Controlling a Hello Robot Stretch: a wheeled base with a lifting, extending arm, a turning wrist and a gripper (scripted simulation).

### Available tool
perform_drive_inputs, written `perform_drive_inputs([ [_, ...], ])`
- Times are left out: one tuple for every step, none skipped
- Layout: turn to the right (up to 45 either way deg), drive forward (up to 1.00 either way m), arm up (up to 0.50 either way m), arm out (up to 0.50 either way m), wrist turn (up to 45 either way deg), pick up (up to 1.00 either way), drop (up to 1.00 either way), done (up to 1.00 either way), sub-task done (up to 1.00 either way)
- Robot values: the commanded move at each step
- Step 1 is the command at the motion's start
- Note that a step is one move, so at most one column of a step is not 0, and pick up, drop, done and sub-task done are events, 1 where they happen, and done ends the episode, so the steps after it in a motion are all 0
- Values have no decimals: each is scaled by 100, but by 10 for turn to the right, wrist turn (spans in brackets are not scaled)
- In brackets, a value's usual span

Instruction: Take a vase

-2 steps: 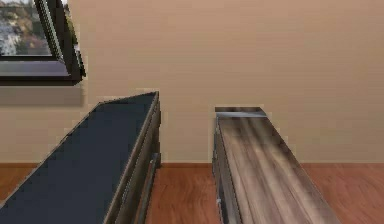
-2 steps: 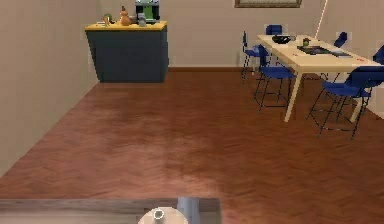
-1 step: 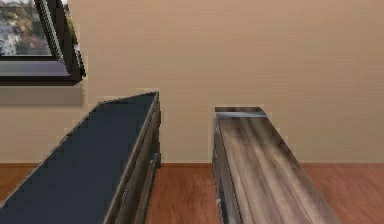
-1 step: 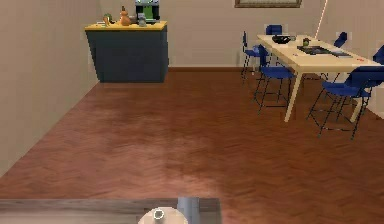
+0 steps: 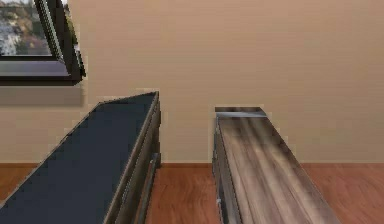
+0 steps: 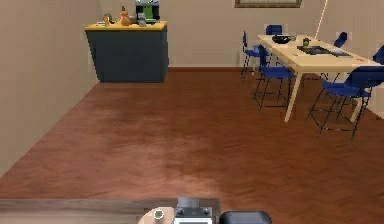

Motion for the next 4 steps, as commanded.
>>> perform_drive_inputs([
  [0,0,0,0,450,0,0,0,0],
  [0,0,0,0,450,0,0,0,0],
  [0,0,0,0,450,0,0,0,0],
  [0,0,0,0,360,0,0,0,0],
])
